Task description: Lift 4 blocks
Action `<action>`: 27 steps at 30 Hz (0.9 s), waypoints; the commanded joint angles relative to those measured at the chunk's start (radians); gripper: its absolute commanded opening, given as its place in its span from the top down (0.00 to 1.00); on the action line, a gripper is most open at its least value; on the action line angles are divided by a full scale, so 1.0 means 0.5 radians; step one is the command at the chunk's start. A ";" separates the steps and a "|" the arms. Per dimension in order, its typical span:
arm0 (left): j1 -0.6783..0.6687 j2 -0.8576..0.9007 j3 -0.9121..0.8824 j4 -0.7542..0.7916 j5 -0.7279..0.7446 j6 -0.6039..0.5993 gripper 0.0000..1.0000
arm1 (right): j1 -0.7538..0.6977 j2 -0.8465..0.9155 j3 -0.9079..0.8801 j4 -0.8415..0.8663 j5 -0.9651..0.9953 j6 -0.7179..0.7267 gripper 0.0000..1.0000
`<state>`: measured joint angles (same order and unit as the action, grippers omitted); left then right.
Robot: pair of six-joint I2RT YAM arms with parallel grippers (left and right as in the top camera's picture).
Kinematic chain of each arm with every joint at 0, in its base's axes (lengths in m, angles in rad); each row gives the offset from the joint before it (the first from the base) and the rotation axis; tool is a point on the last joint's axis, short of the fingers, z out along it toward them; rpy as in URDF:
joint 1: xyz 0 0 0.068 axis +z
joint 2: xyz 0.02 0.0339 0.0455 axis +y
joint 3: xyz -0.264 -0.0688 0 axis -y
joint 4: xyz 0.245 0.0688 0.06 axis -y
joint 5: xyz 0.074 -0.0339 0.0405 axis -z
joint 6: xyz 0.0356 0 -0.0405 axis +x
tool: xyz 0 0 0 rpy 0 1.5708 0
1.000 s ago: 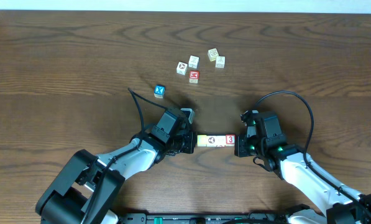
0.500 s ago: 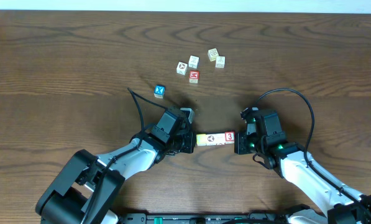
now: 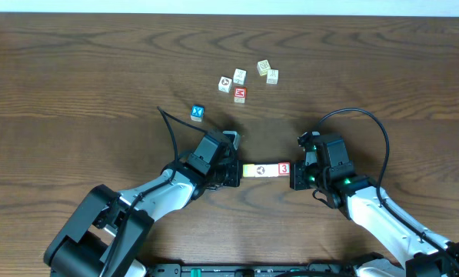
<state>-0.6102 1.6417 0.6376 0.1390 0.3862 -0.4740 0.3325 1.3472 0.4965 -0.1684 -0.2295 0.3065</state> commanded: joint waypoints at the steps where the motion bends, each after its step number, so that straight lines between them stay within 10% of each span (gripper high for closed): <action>1: -0.030 -0.061 0.101 0.040 0.155 0.011 0.93 | 0.072 -0.031 0.069 0.014 -0.238 0.021 0.99; 27: -0.030 -0.108 0.102 -0.005 0.156 0.011 0.93 | 0.072 -0.031 0.126 -0.069 -0.232 0.023 0.99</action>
<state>-0.6094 1.6119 0.6403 0.1226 0.3859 -0.4740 0.3325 1.3472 0.5270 -0.2123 -0.2203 0.3065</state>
